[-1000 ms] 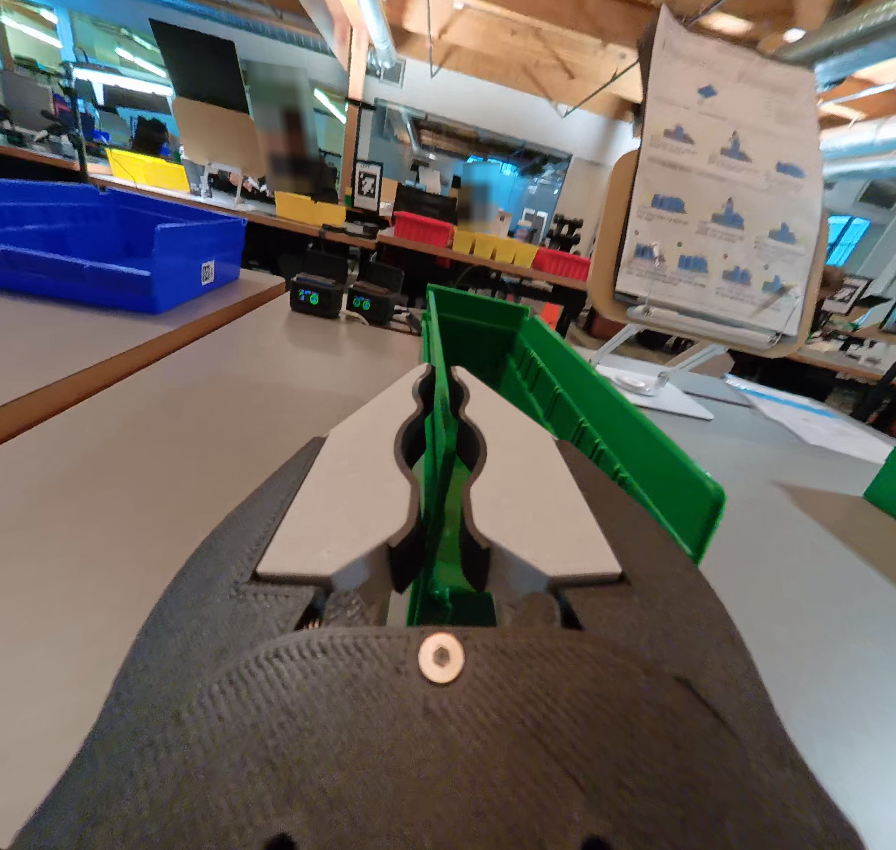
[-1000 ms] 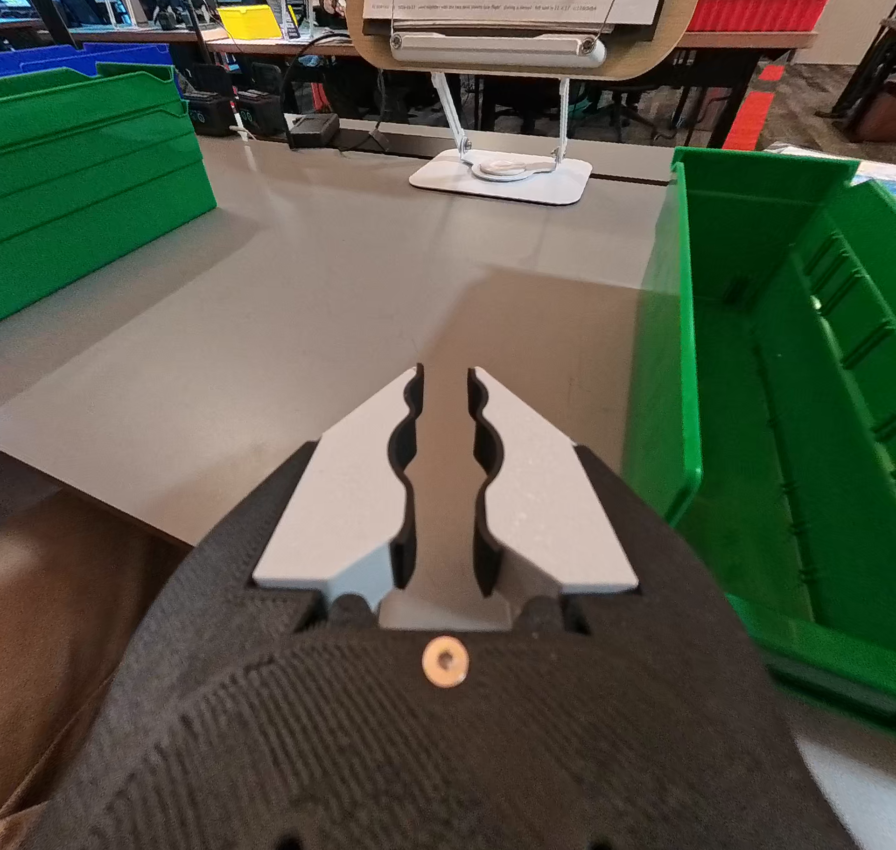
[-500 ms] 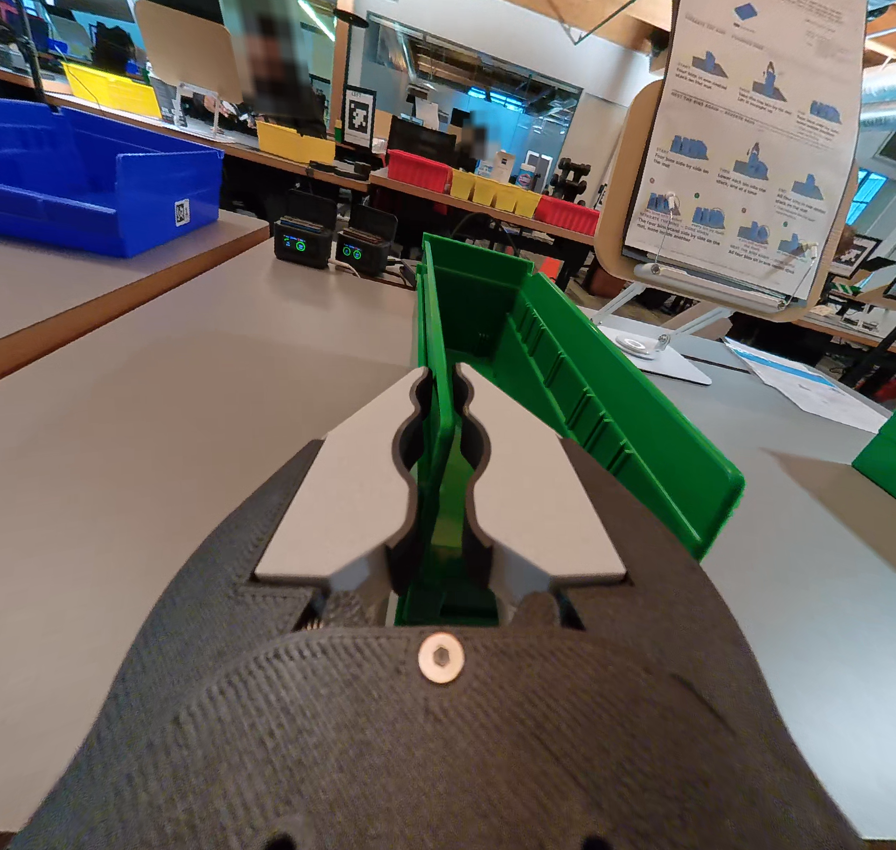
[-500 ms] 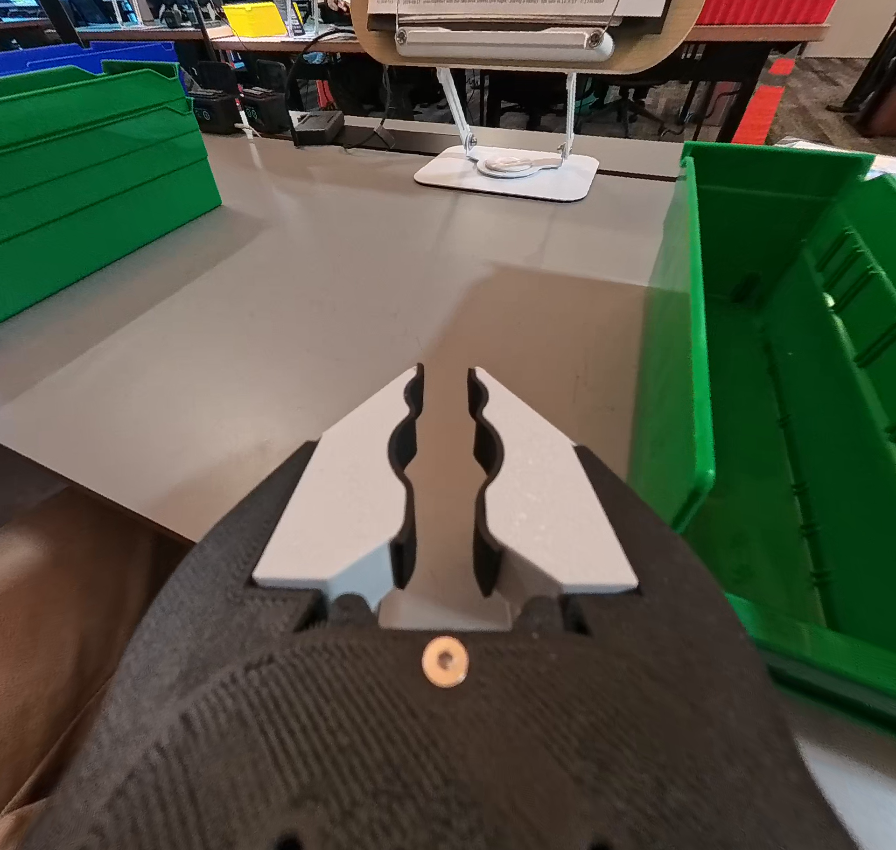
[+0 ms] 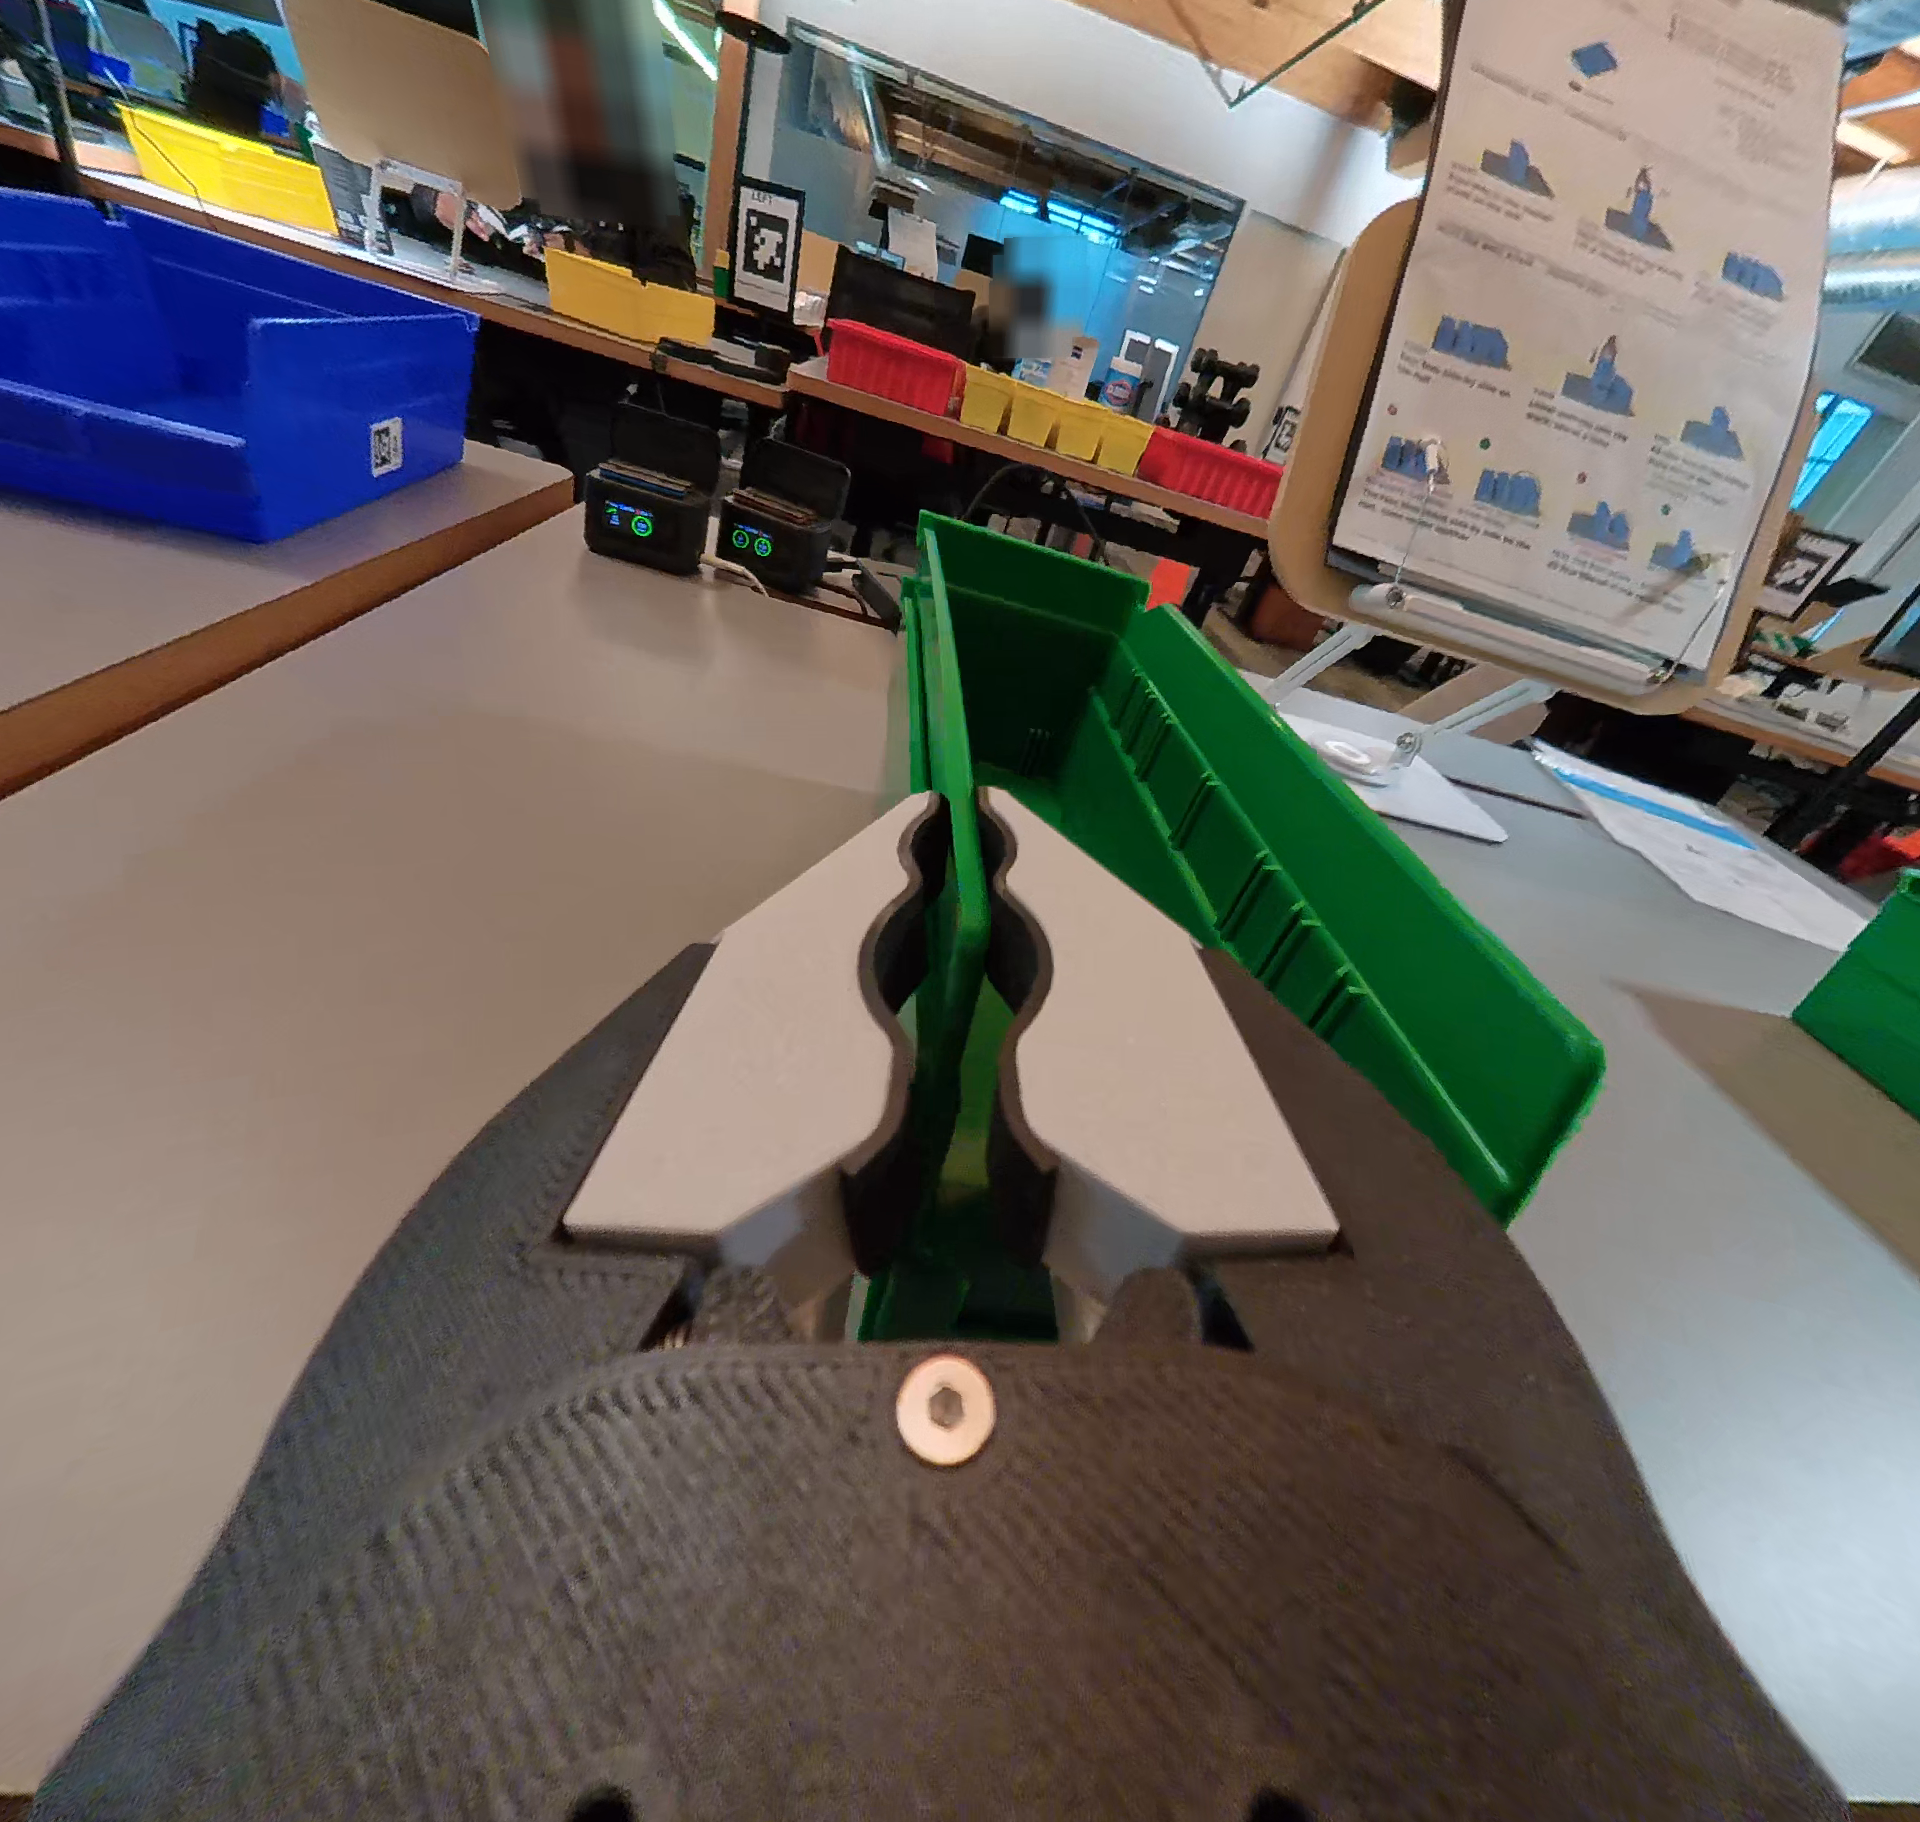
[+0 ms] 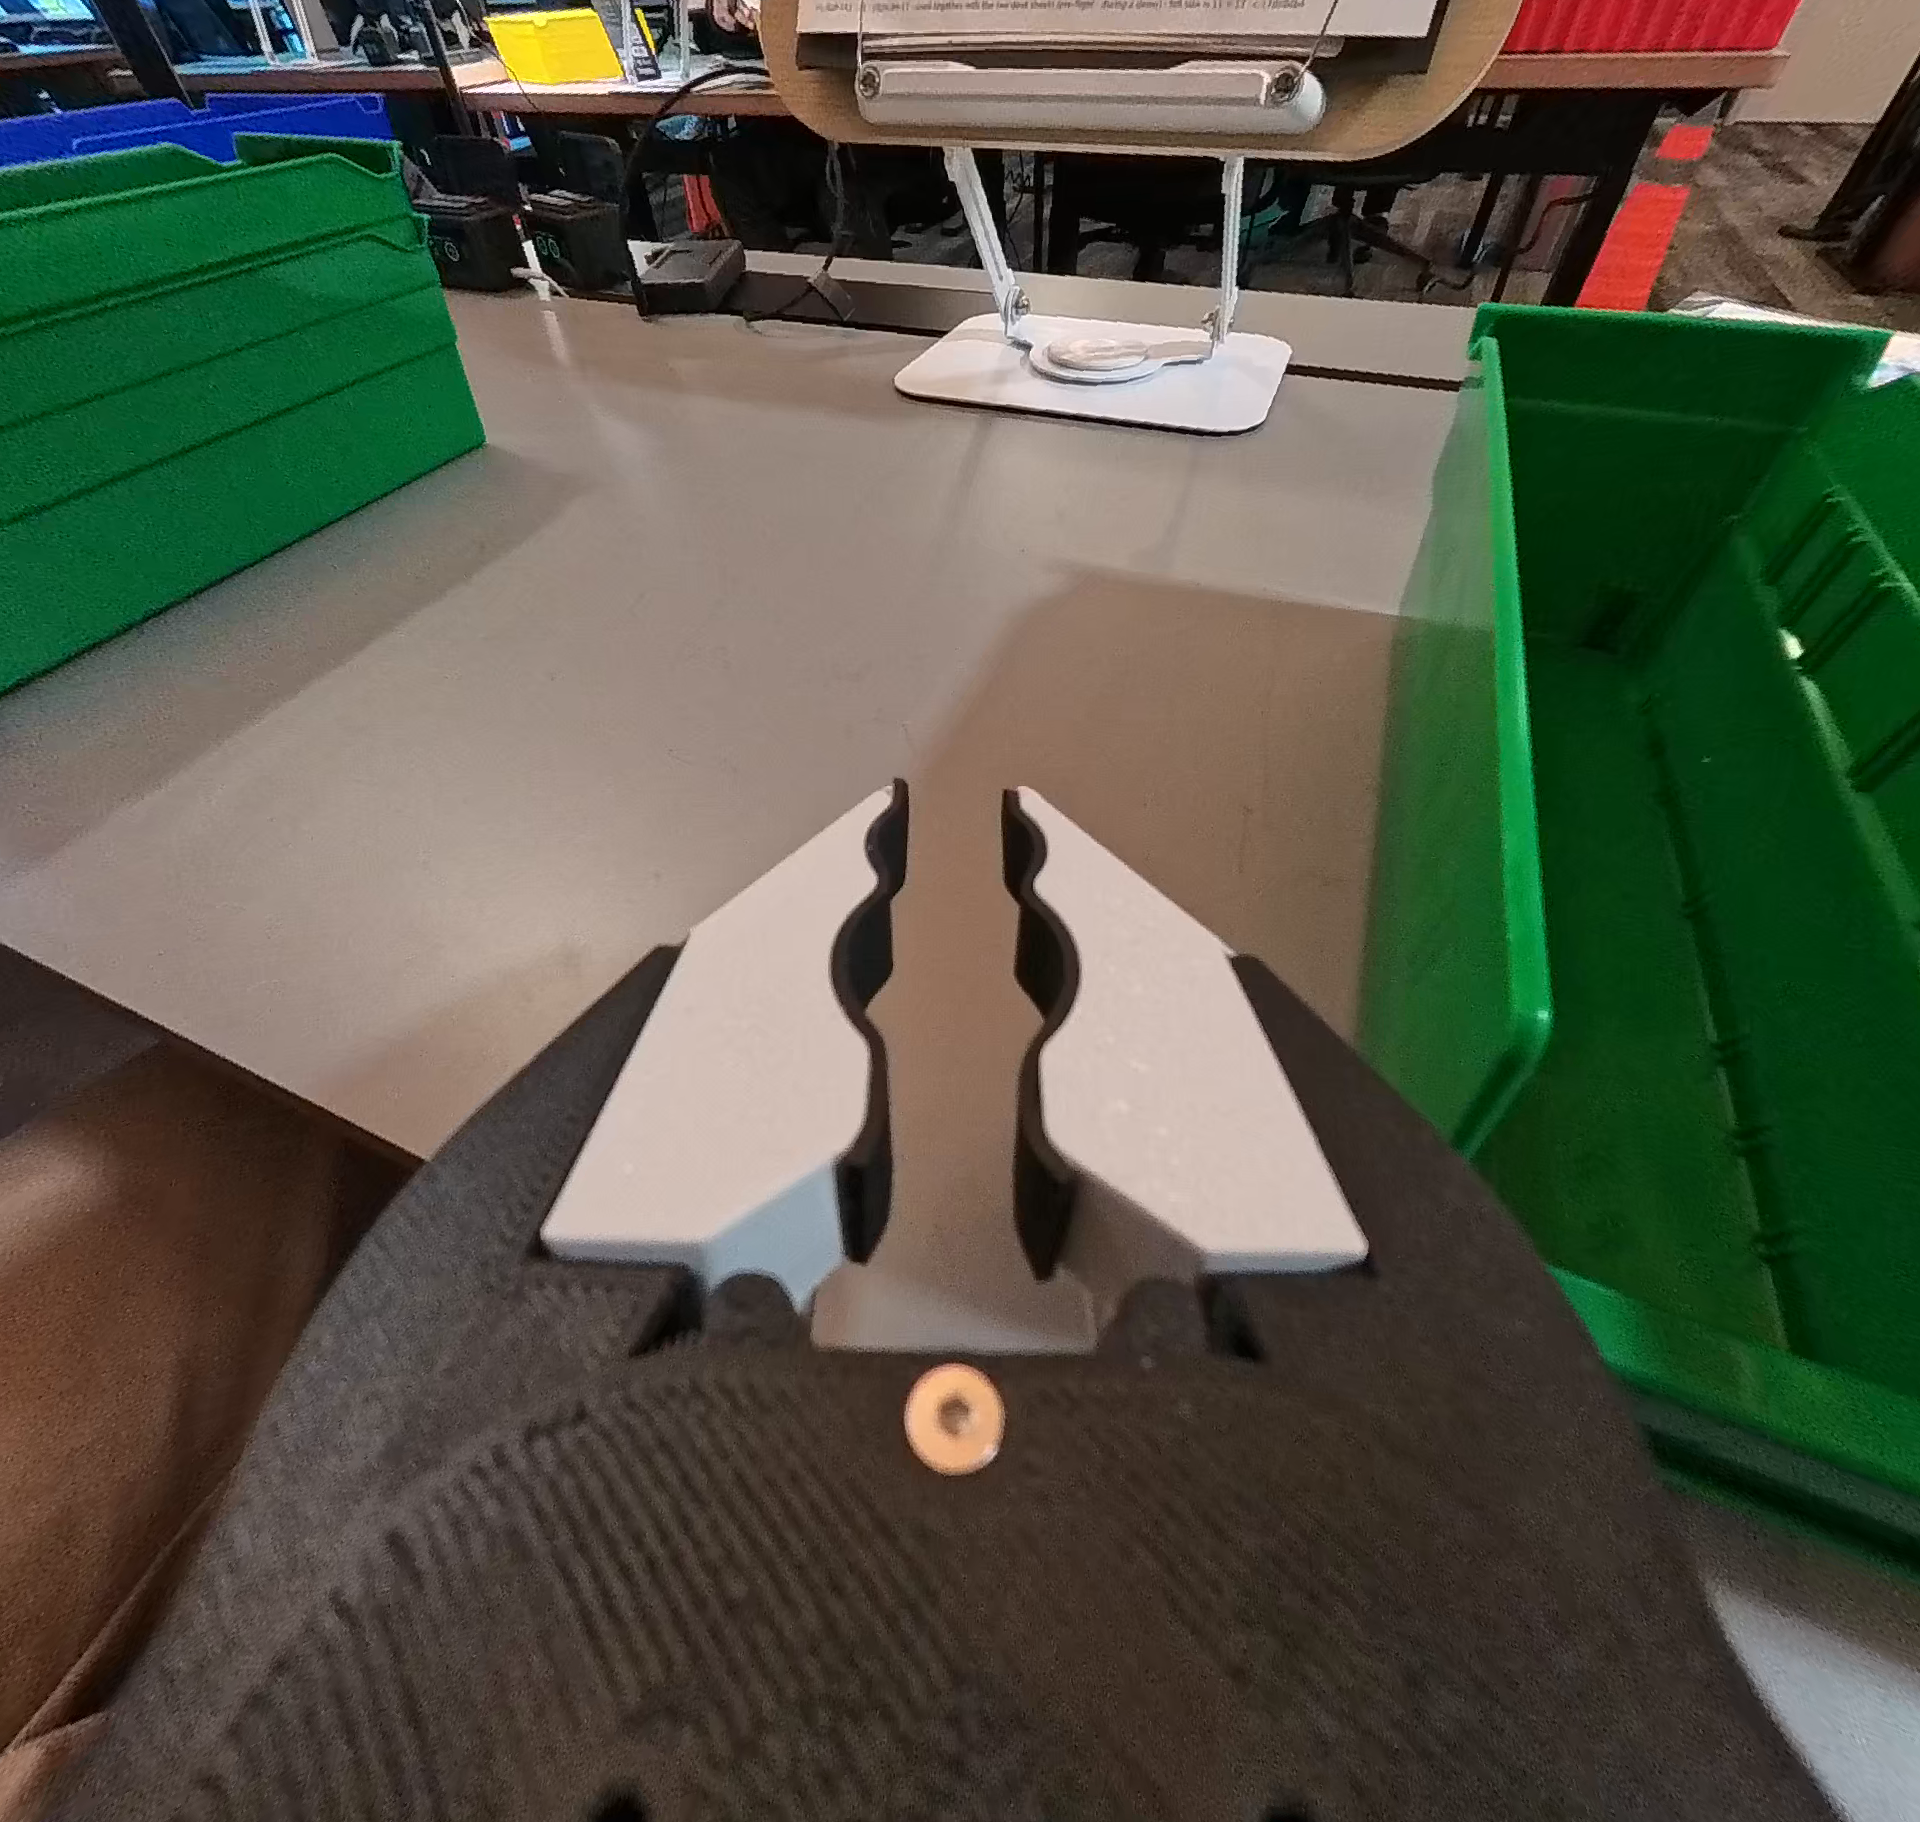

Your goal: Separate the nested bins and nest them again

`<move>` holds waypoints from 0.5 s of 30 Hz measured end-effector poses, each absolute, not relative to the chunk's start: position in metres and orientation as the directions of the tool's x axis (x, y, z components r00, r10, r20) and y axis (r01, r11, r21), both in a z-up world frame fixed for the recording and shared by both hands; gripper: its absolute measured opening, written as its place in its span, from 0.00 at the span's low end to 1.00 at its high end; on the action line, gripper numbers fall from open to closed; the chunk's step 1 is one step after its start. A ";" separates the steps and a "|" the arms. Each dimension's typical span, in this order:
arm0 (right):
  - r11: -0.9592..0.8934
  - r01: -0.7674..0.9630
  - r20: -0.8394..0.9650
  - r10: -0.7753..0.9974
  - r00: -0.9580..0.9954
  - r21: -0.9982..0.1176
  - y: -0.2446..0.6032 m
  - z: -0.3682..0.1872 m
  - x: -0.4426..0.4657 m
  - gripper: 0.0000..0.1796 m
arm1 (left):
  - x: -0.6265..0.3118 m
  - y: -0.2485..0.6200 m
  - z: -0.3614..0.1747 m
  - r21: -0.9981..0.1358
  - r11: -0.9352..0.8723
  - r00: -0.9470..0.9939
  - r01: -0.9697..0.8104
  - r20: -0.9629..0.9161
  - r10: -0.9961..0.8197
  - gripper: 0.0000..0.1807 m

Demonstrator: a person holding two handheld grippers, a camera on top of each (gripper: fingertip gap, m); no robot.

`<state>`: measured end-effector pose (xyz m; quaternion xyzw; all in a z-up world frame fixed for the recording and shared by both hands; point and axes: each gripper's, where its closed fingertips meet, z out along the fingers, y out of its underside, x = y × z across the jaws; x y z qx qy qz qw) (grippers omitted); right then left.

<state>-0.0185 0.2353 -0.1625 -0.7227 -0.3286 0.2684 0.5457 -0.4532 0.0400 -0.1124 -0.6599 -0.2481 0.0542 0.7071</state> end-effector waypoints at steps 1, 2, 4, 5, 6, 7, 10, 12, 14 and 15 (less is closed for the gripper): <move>-0.188 0.182 -0.029 0.768 0.640 -0.965 0.235 -0.162 -0.018 0.09 | -0.453 0.039 -0.110 -0.956 0.134 0.869 0.260 0.293 0.399 0.00; -0.189 0.182 -0.029 0.767 0.640 -0.965 0.235 -0.162 -0.018 0.09 | -0.453 0.038 -0.108 -0.955 0.143 0.867 0.261 0.297 0.400 0.00; -0.190 0.182 -0.030 0.767 0.641 -0.965 0.236 -0.163 -0.018 0.09 | -0.452 0.037 -0.103 -0.953 0.173 0.865 0.248 0.298 0.403 0.00; -0.190 0.182 -0.030 0.767 0.641 -0.965 0.236 -0.163 -0.018 0.09 | -0.452 0.035 -0.099 -0.951 0.195 0.864 0.240 0.300 0.403 0.00; -0.190 0.182 -0.030 0.767 0.641 -0.965 0.236 -0.163 -0.018 0.09 | -0.452 0.033 -0.094 -0.949 0.217 0.863 0.229 0.300 0.405 0.00; -0.190 0.182 -0.030 0.767 0.641 -0.965 0.236 -0.163 -0.018 0.09 | -0.453 0.031 -0.089 -0.947 0.235 0.863 0.217 0.299 0.407 0.00; -0.191 0.181 -0.032 0.768 0.640 -0.965 0.235 -0.163 -0.019 0.09 | -0.454 0.028 -0.085 -0.957 0.227 0.871 0.181 0.263 0.416 0.00; -0.191 0.182 -0.032 0.769 0.639 -0.964 0.235 -0.163 -0.019 0.09 | -0.453 0.028 -0.089 -0.950 0.222 0.864 0.218 0.294 0.409 0.00; -0.188 0.184 -0.028 0.770 0.638 -0.965 0.235 -0.163 -0.019 0.09 | -0.455 0.029 -0.094 -0.930 0.240 0.844 0.280 0.357 0.400 0.00; -0.187 0.185 -0.027 0.770 0.638 -0.965 0.235 -0.163 -0.019 0.09 | -0.456 0.030 -0.097 -0.936 0.227 0.847 0.269 0.342 0.406 0.00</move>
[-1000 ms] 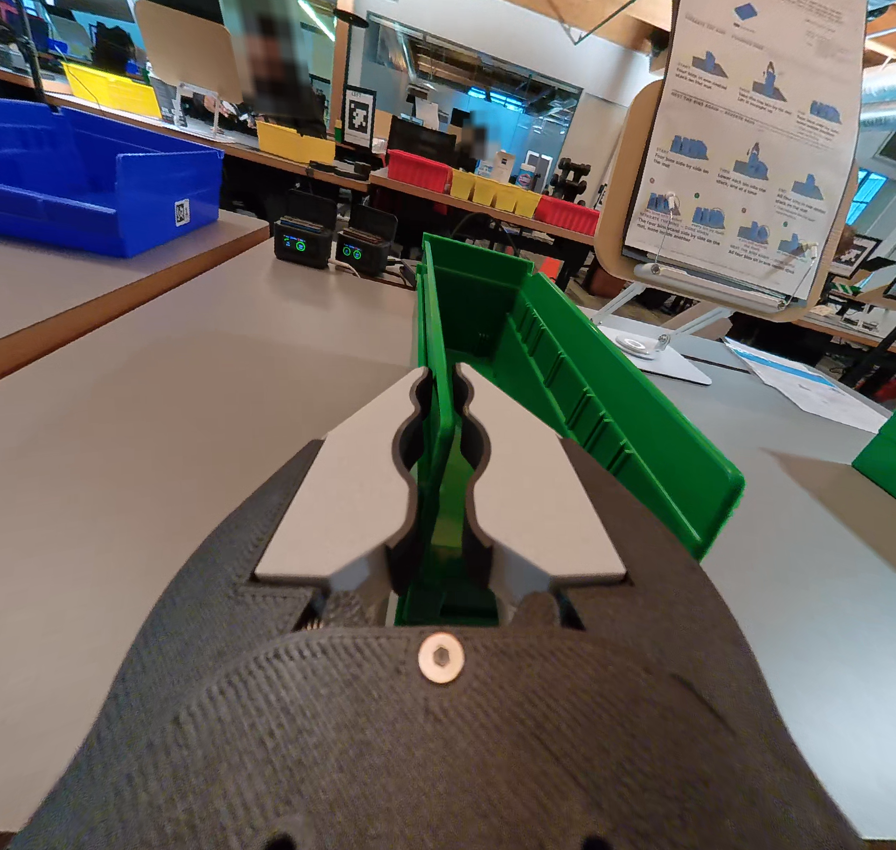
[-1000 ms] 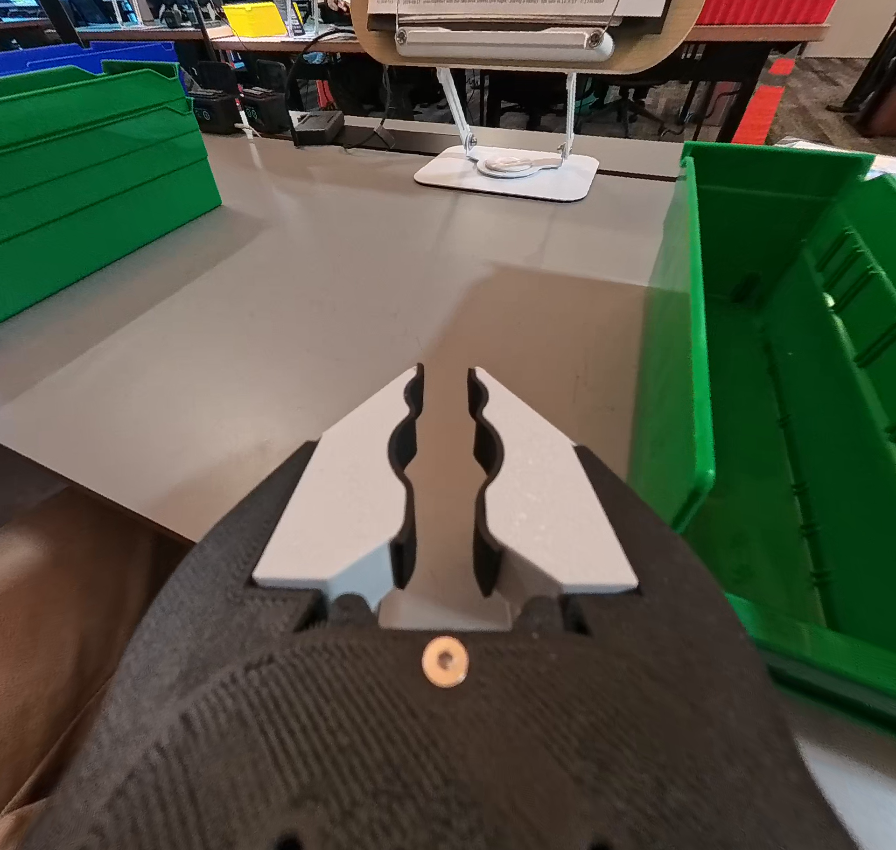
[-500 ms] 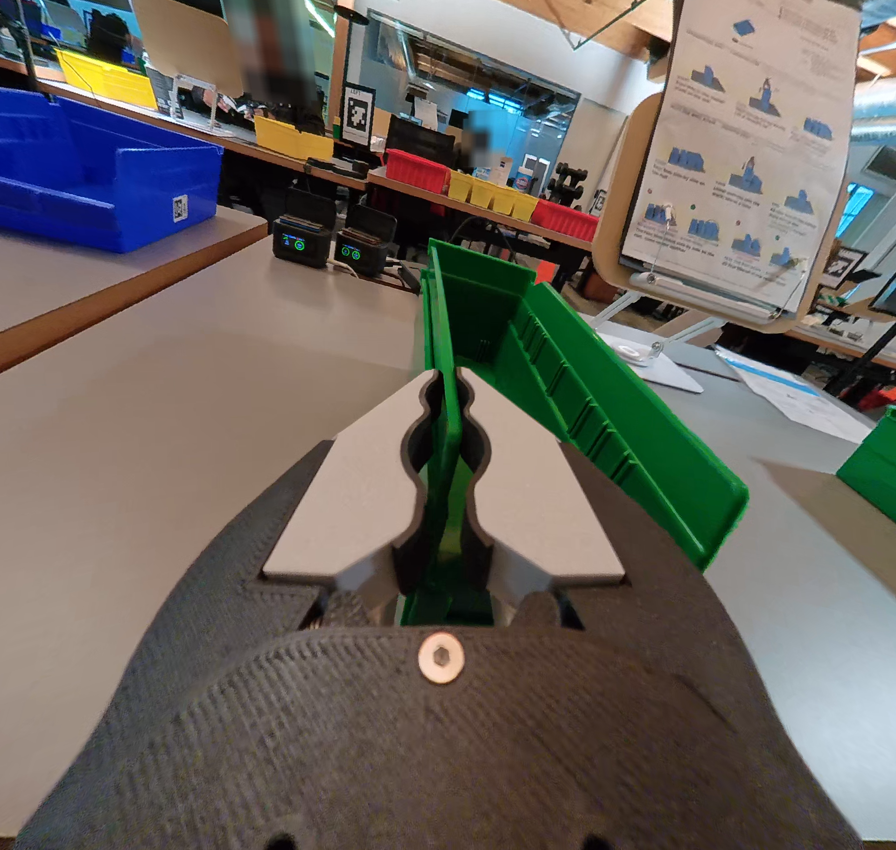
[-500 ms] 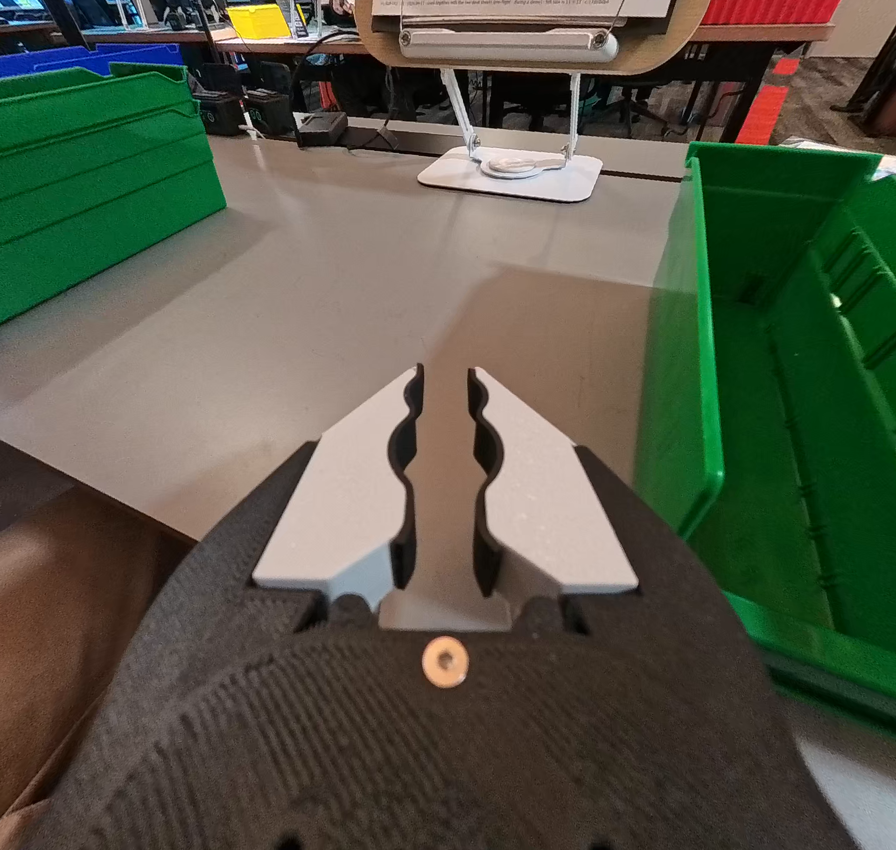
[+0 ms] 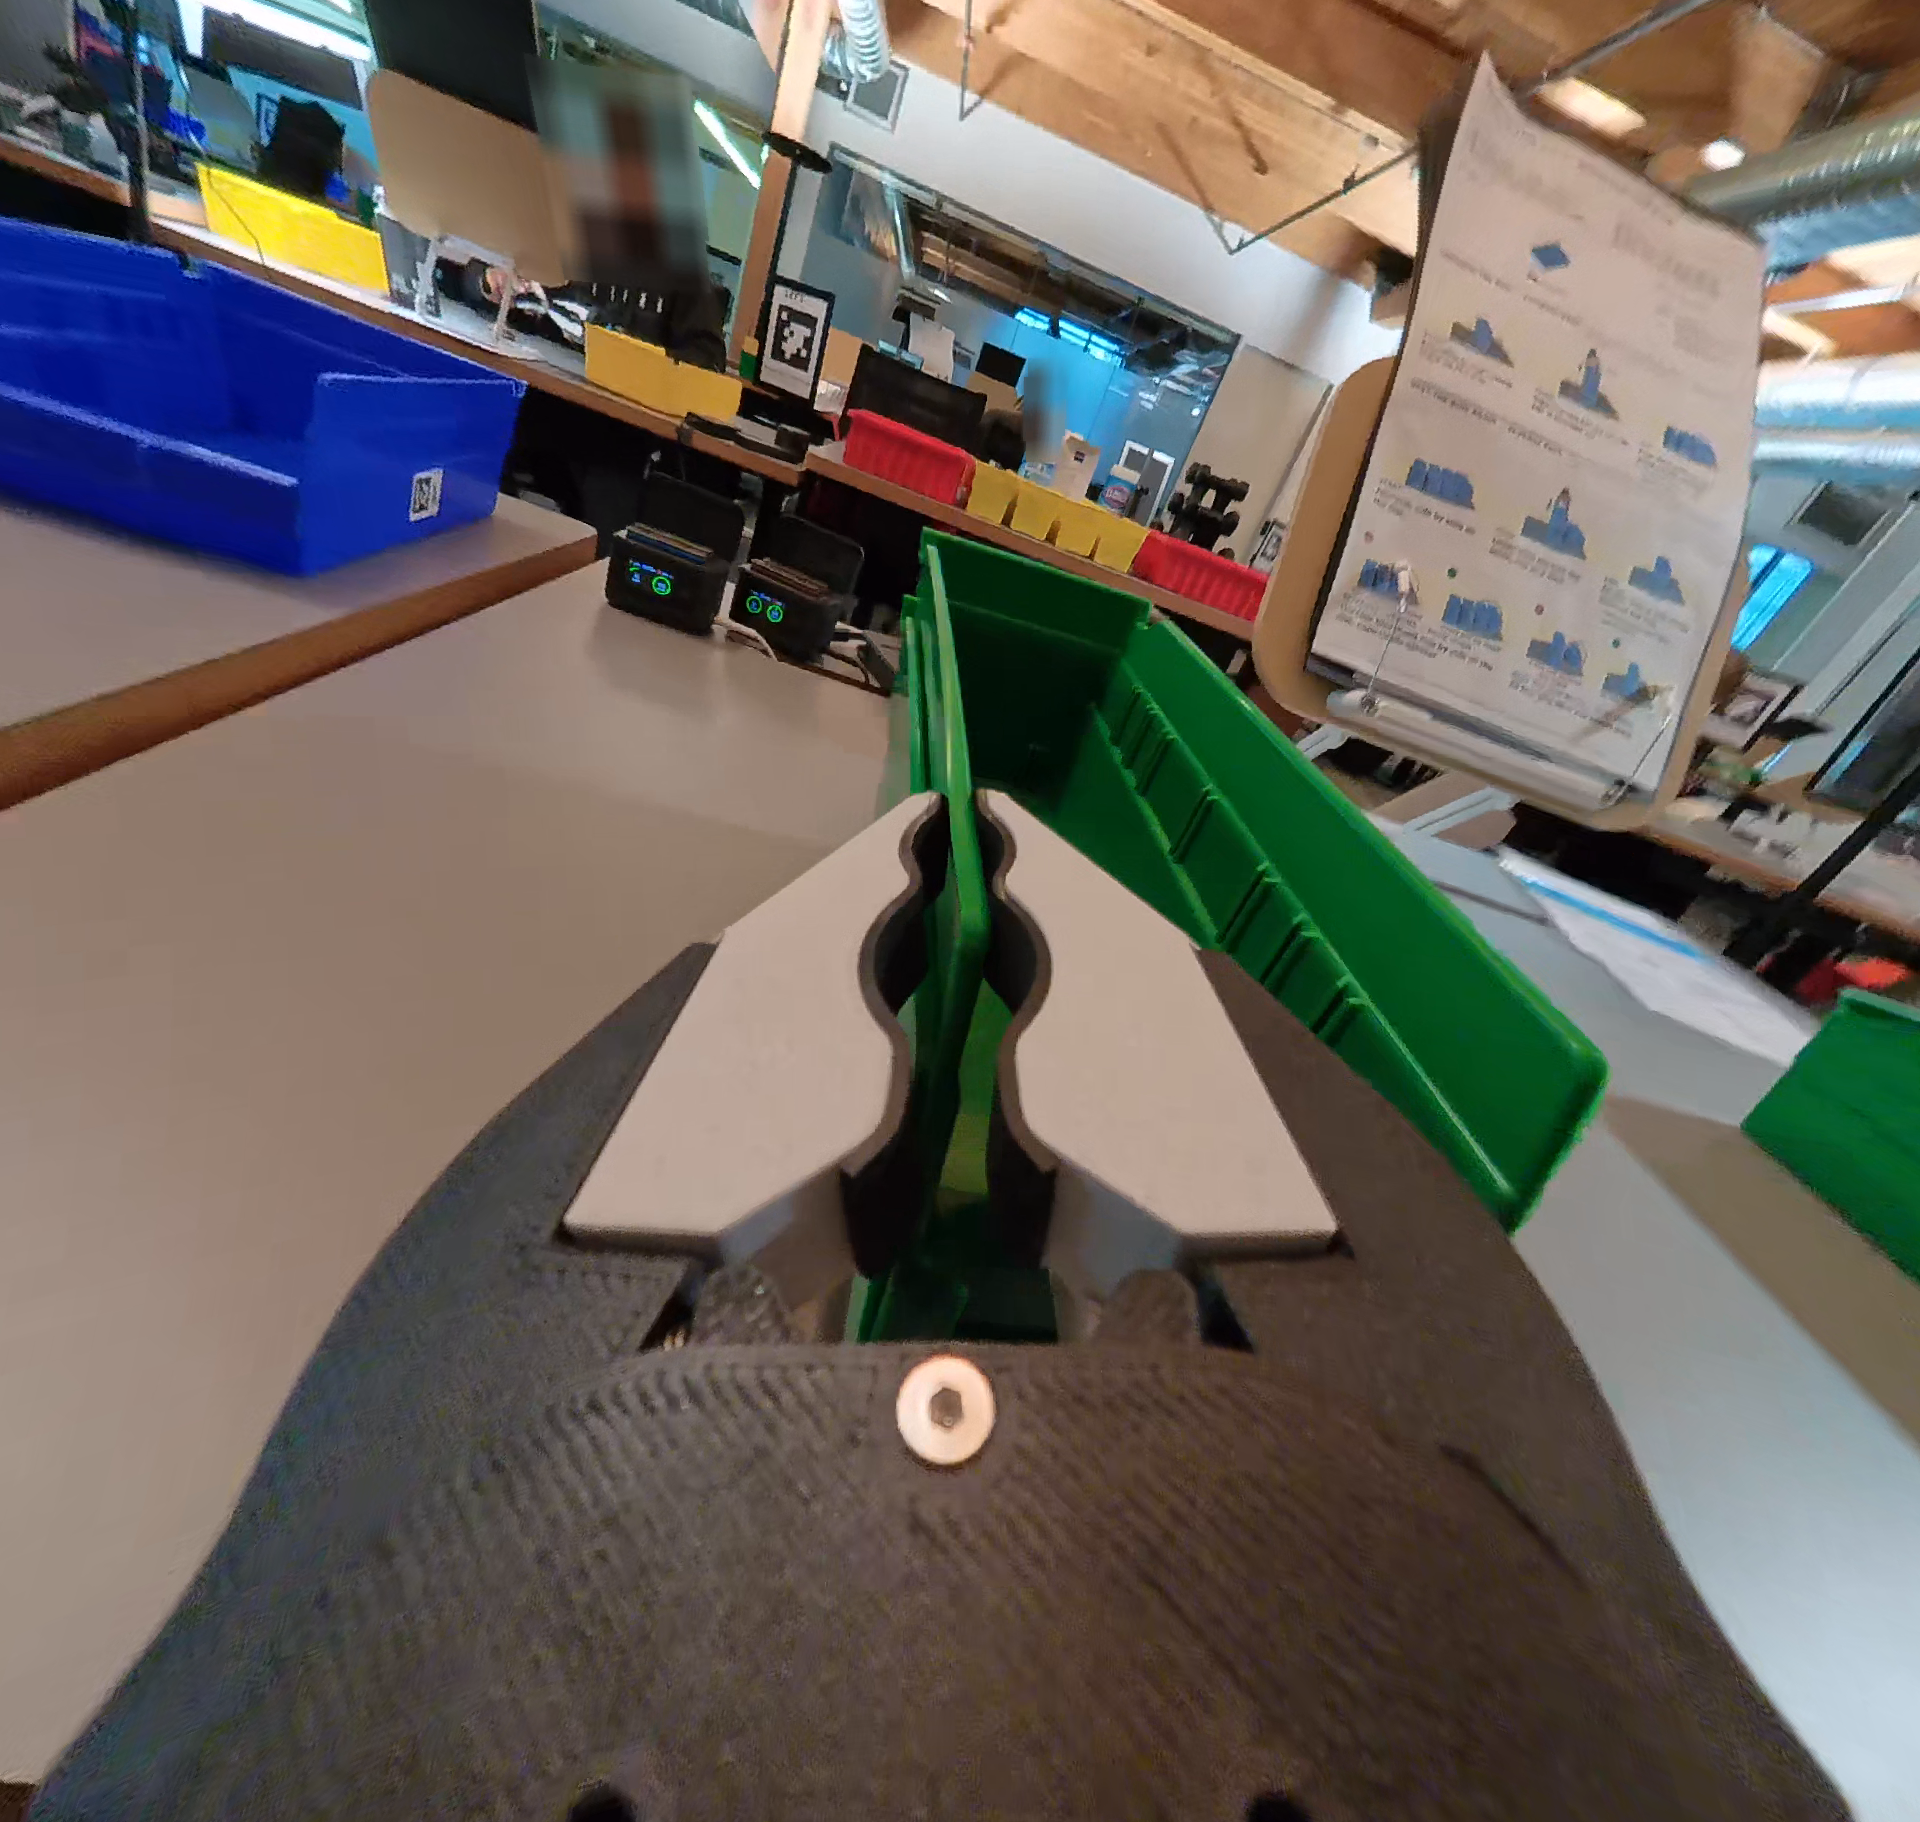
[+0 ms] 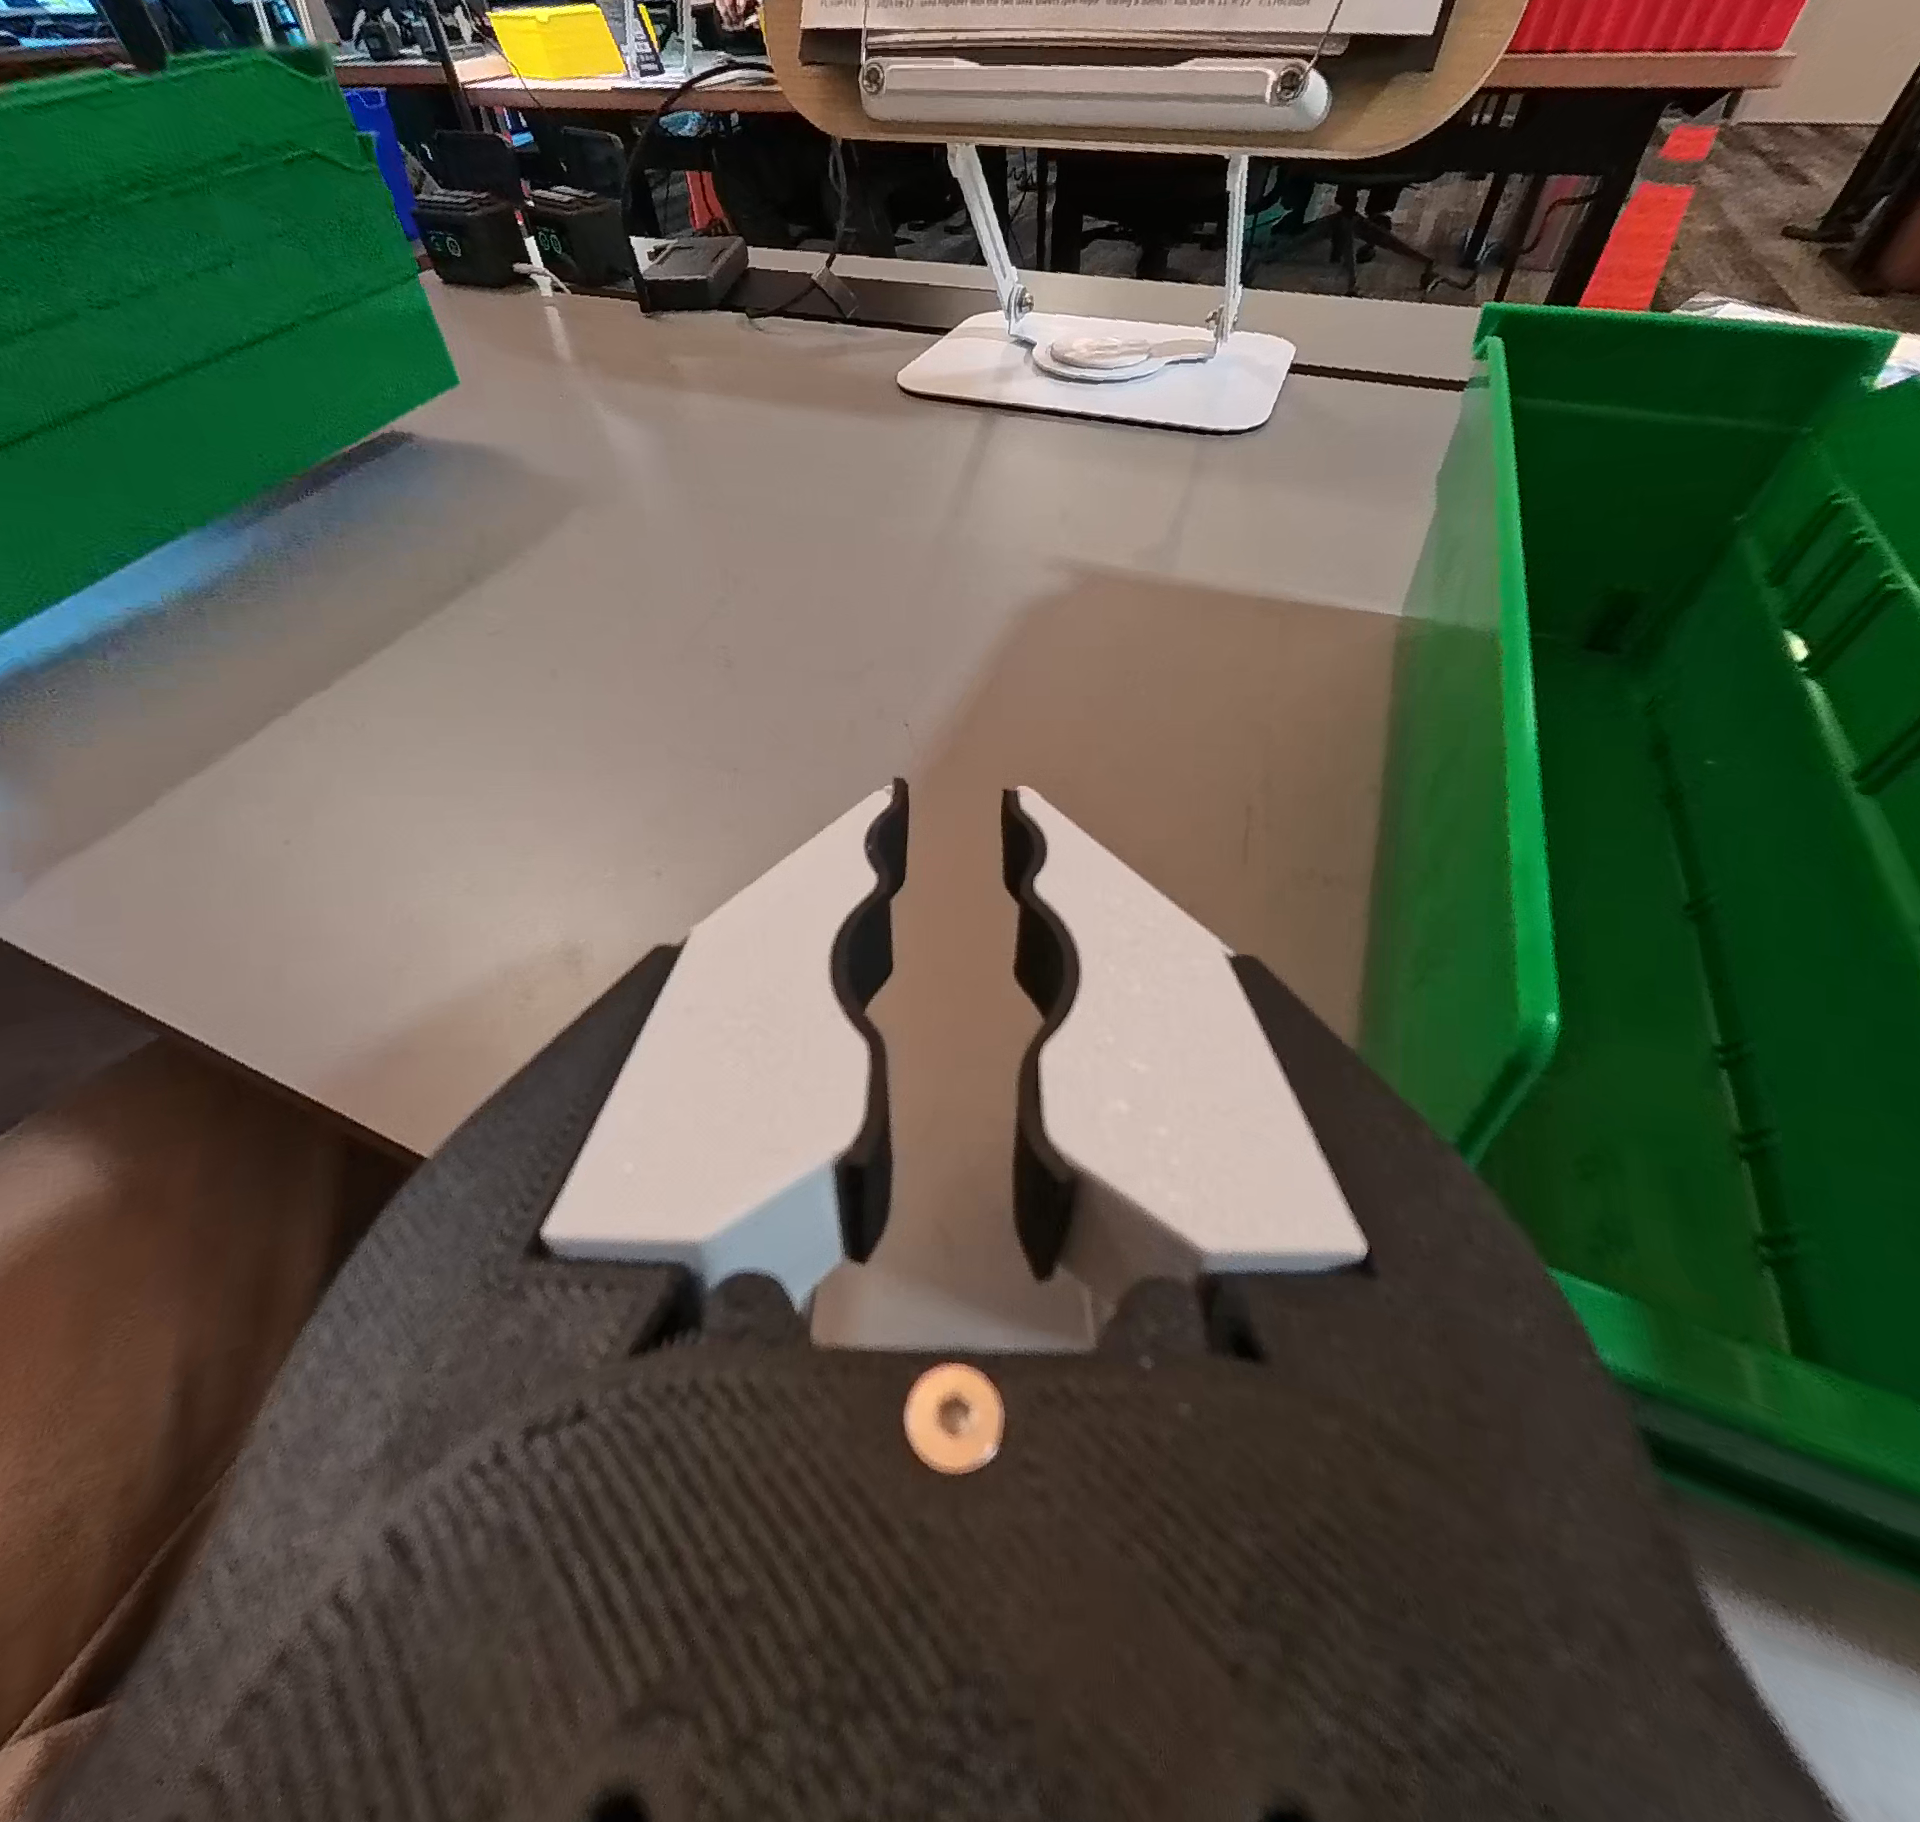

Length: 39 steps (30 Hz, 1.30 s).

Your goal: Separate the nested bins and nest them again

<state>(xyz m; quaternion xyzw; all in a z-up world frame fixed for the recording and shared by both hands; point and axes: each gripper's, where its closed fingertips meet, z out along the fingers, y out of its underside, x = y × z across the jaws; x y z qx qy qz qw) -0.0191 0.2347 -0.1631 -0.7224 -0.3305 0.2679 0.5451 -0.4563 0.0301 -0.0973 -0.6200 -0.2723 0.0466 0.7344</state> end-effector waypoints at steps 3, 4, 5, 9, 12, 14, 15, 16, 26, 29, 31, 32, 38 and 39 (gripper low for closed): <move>-0.192 0.180 -0.034 0.768 0.639 -0.965 0.235 -0.163 -0.019 0.09 | -0.449 0.034 -0.094 -0.965 0.183 0.877 0.189 0.250 0.412 0.00; -0.192 0.180 -0.034 0.769 0.639 -0.965 0.235 -0.163 -0.019 0.09 | -0.448 0.034 -0.093 -0.962 0.191 0.874 0.194 0.258 0.411 0.00; -0.191 0.182 -0.031 0.769 0.639 -0.965 0.235 -0.163 -0.019 0.09 | -0.449 0.034 -0.093 -0.953 0.208 0.867 0.219 0.288 0.406 0.00; -0.172 0.201 -0.003 0.766 0.642 -0.964 0.233 -0.162 -0.022 0.10 | -0.443 0.034 -0.089 -0.964 0.194 0.881 0.182 0.248 0.403 0.00; -0.175 0.105 -0.091 0.836 0.542 -0.979 0.204 -0.147 -0.059 0.13 | -0.440 0.036 -0.088 -0.949 0.221 0.871 0.224 0.297 0.393 0.00; -0.222 0.009 -0.197 0.881 0.430 -0.975 0.177 -0.131 -0.100 0.16 | -0.439 0.036 -0.090 -0.941 0.229 0.866 0.248 0.321 0.383 0.00; -0.261 -0.032 -0.254 0.894 0.369 -0.965 0.163 -0.123 -0.123 0.17 | -0.437 0.037 -0.090 -0.944 0.225 0.870 0.241 0.313 0.382 0.00; -0.318 -0.068 -0.324 0.899 0.296 -0.946 0.149 -0.117 -0.148 0.17 | -0.435 0.037 -0.090 -0.949 0.218 0.874 0.227 0.297 0.384 0.00; -0.672 0.057 -0.675 0.737 -0.043 -0.738 0.060 -0.119 -0.330 0.21 | -0.431 0.030 -0.087 -0.947 0.236 0.877 0.216 0.295 0.379 0.00; -0.683 0.054 -0.684 0.728 -0.029 -0.729 0.059 -0.123 -0.338 0.20 | -0.437 0.025 -0.090 -0.933 0.252 0.860 0.255 0.338 0.382 0.00; -0.693 0.071 -0.696 0.718 -0.028 -0.718 0.058 -0.126 -0.340 0.19 | -0.439 0.024 -0.092 -0.928 0.256 0.856 0.270 0.354 0.378 0.00; -0.699 0.082 -0.703 0.711 -0.021 -0.710 0.059 -0.128 -0.340 0.18 | -0.439 0.025 -0.093 -0.927 0.257 0.856 0.273 0.357 0.375 0.00; -0.744 0.198 -0.765 0.642 -0.056 -0.638 0.048 -0.124 -0.342 0.06 | -0.440 0.023 -0.086 -0.920 0.297 0.857 0.256 0.358 0.370 0.00; -0.738 0.213 -0.761 0.646 -0.050 -0.640 0.047 -0.123 -0.342 0.04 | -0.441 0.022 -0.085 -0.920 0.303 0.857 0.249 0.355 0.373 0.00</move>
